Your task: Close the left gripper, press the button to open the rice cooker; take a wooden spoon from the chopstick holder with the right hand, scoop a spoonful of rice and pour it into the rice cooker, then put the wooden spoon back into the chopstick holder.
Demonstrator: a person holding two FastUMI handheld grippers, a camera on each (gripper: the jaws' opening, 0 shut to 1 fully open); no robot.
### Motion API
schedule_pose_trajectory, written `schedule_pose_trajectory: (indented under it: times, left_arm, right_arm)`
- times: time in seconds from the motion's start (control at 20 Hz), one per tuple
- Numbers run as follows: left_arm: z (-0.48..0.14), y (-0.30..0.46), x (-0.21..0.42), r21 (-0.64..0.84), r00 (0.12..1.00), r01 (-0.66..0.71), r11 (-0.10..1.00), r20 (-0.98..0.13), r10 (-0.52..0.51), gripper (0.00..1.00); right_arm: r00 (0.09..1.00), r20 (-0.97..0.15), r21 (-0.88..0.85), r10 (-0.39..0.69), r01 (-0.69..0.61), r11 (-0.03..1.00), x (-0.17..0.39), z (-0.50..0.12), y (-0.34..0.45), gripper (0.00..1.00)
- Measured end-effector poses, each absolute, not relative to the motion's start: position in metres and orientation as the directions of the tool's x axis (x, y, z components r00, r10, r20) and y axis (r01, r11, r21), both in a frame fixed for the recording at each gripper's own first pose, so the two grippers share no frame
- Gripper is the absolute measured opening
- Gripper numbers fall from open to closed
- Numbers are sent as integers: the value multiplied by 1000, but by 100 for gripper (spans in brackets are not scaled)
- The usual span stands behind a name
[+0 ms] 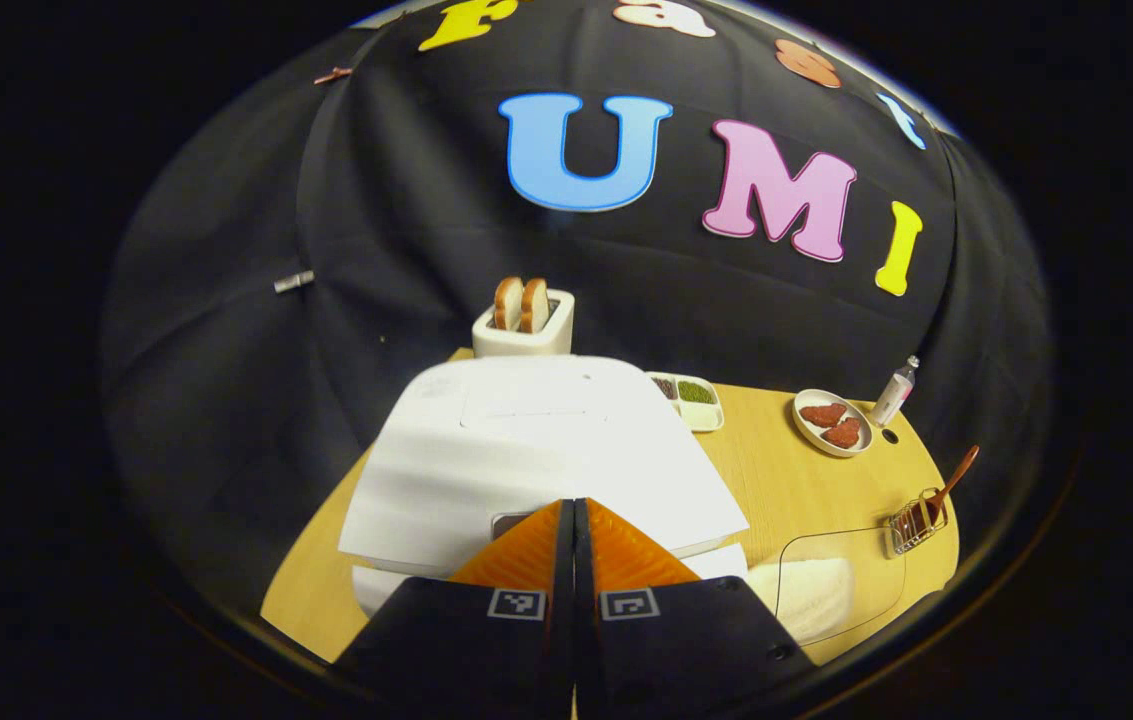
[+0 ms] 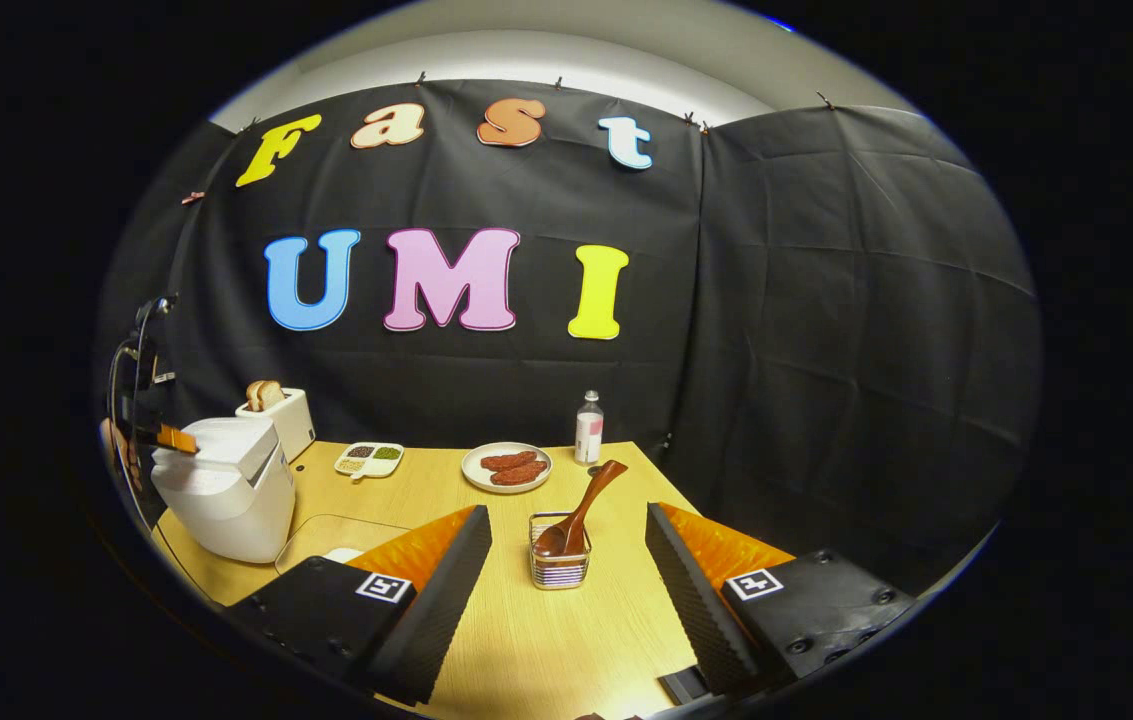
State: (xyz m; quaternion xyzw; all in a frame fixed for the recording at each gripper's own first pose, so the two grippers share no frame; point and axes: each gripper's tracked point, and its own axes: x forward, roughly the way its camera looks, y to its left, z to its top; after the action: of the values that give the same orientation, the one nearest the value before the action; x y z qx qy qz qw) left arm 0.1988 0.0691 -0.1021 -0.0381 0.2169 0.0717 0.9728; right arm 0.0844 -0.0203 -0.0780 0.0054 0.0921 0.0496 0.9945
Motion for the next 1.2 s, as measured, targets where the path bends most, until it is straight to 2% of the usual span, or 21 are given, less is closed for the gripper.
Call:
schedule_pose_trajectory:
  times: [0.15, 0.5, 0.7, 0.95, 1.05, 1.2]
  left_arm:
    - [-40, 58, 195, 44, 947, -154, 987, -279, 160, 6]
    - [32, -11, 145, 1, 997, -24, 1000, -78, 24, 6]
    - [39, -34, 109, -52, 999, 6, 999, -35, -8, 8]
    - [18, -47, 88, -83, 998, 40, 996, -54, -44, 11]
    - [10, -47, 82, -125, 997, 35, 992, -64, -43, 29]
    - [4, -41, 75, -174, 997, 7, 985, -78, -20, 64]
  right_arm:
    - [976, -184, 34, 113, -109, 994, 85, -78, -18, 98]
    - [975, -169, 45, 144, -138, 989, 90, -71, -13, 98]
    - [979, -160, 67, 126, -117, 991, 104, -64, -21, 98]
    - [980, -155, 51, 126, -120, 992, 125, -59, -27, 98]
    - [979, -158, 44, 132, -126, 991, 135, -60, -28, 98]
    - [974, -174, 54, 144, -136, 989, 149, -66, -30, 98]
